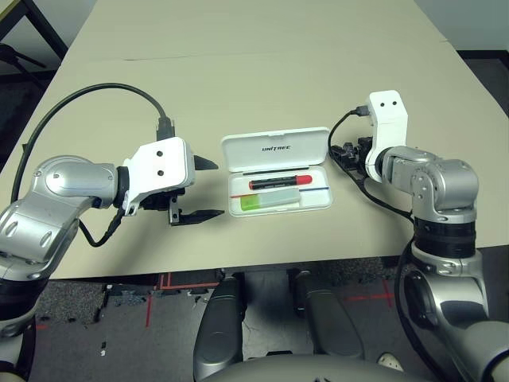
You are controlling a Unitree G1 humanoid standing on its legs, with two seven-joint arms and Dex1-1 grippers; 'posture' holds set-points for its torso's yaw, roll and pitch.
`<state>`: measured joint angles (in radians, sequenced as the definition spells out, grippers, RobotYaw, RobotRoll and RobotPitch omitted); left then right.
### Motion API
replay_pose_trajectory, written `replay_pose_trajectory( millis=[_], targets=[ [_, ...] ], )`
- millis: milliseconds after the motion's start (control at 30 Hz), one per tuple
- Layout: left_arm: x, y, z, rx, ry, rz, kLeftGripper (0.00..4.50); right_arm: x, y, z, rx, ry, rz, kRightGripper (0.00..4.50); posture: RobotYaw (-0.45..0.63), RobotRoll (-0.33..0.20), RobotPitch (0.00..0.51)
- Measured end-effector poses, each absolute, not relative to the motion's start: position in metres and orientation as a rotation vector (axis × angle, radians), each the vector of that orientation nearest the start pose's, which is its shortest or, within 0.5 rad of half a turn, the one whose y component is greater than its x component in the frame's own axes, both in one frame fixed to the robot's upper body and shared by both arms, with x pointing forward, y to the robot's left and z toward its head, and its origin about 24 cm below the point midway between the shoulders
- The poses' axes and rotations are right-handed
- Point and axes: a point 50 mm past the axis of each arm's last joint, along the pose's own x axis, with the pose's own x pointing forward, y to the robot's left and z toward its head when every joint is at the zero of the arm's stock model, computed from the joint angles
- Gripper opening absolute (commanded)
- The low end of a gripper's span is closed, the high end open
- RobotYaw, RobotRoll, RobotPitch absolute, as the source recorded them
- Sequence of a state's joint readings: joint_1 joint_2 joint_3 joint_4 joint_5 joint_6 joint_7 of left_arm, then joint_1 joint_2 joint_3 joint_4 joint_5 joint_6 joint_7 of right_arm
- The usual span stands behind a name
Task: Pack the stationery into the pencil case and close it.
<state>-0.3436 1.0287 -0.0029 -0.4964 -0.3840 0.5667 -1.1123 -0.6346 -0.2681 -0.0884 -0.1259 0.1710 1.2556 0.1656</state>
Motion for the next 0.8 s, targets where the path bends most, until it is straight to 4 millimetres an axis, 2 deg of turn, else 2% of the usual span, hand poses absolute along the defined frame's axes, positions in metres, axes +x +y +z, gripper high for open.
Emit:
replay_pose_trajectory(
  millis=[400,500,767,800],
  targets=[
    [0.236,0.192,0.207,0.749,0.229,-1.178,4.45,0.325,-0.162,0.142,-0.090,0.486,0.191,4.50,0.07,0.000,0.224],
    [0.236,0.192,0.207,0.749,0.229,-1.178,4.50,0.325,-0.165,0.141,-0.083,0.498,0.170,3.58,0.07,0.000,0.226],
    [0.236,0.192,0.208,0.749,0.228,-1.178,4.50,0.324,-0.179,0.145,-0.090,0.512,0.144,0.51,0.05,0.000,0.221],
    [0.236,0.192,0.208,0.750,0.228,-1.178,4.50,0.325,-0.182,0.146,-0.095,0.514,0.153,0.31,0.05,0.000,0.221]
  ],
)
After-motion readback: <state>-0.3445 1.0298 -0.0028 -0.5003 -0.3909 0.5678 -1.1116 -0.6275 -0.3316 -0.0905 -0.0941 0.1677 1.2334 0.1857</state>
